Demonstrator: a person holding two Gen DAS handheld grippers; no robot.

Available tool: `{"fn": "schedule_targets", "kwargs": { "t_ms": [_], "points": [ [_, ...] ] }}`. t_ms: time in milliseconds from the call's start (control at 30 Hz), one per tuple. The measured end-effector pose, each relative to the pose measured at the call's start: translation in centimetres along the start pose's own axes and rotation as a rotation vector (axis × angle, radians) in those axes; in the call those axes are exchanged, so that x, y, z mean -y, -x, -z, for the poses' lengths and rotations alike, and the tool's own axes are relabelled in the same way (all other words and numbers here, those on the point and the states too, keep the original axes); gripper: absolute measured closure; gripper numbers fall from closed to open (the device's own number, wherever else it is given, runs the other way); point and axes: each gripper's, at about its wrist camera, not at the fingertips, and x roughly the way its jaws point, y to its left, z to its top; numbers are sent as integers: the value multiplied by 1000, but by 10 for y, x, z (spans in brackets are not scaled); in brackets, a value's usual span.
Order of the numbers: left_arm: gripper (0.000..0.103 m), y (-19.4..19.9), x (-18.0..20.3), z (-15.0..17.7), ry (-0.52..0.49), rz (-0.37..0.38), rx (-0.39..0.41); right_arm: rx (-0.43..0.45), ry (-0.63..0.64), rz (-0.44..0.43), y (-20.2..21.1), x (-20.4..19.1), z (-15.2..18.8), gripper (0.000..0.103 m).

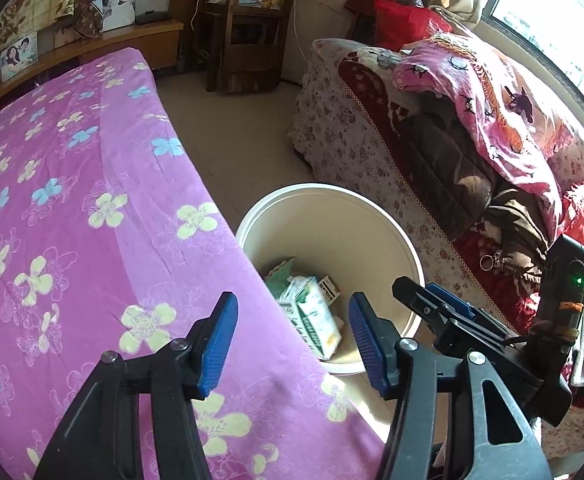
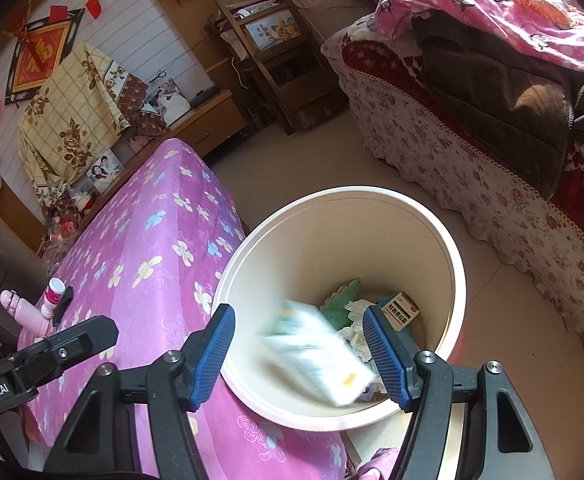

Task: Collect trash
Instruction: 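Open both tools to drop the carton and tissue into the bucket, then move both open tools back over the table toward the remaining trash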

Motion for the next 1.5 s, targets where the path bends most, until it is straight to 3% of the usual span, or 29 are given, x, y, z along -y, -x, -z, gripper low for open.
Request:
{"fn": "schedule_targets", "kwargs": {
  "t_ms": [467,1033,1300,1500],
  "points": [
    [45,32,-37,17,0,-121,50,13,115,13,2,-27,5,32],
    [44,81,-124,47,136,-240,111,28,391,2,22,-147,35,32],
    [44,110,-179,65,207,-296,129,-20,475,-44,4,-212,58,32],
    [37,132,-238,78,300,-328,141,-65,526,-103,-13,-258,73,32]
  ]
}}
